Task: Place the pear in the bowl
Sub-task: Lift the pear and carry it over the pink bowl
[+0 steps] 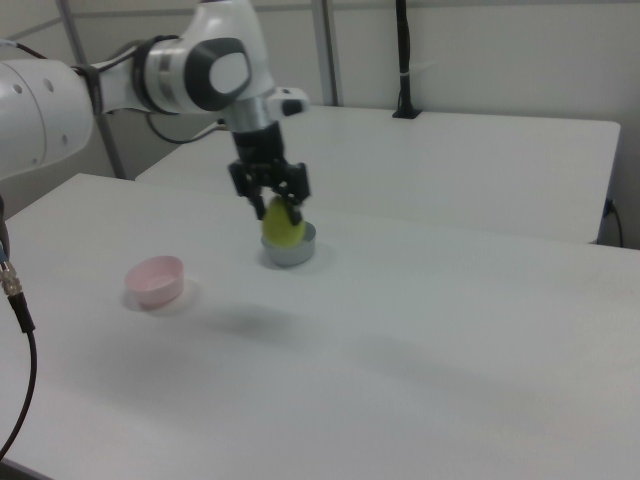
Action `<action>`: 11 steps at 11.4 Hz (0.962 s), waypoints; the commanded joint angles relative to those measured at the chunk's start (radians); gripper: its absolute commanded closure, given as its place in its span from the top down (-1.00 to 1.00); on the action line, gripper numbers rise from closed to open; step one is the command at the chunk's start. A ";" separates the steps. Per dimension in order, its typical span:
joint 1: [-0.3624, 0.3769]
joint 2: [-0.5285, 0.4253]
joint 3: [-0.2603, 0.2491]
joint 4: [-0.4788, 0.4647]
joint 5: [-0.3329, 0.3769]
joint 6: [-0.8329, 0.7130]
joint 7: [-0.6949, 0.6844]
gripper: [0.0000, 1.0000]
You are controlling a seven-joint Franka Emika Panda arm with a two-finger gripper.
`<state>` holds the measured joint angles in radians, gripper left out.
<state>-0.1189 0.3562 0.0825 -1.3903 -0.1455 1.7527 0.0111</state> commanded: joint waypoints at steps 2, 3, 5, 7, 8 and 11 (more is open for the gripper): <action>0.125 -0.011 0.091 -0.009 0.006 -0.022 0.119 -0.29; 0.183 -0.010 0.091 -0.010 0.004 -0.021 0.151 -0.29; 0.281 0.016 0.092 -0.012 0.003 -0.016 0.220 -0.29; 0.355 0.026 0.091 -0.019 0.000 -0.013 0.259 -0.29; 0.373 0.036 0.092 -0.019 -0.003 -0.010 0.282 -0.28; 0.395 0.065 0.092 -0.019 -0.003 0.004 0.283 -0.28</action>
<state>0.2609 0.4124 0.1866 -1.4019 -0.1454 1.7525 0.2827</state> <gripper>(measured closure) 0.242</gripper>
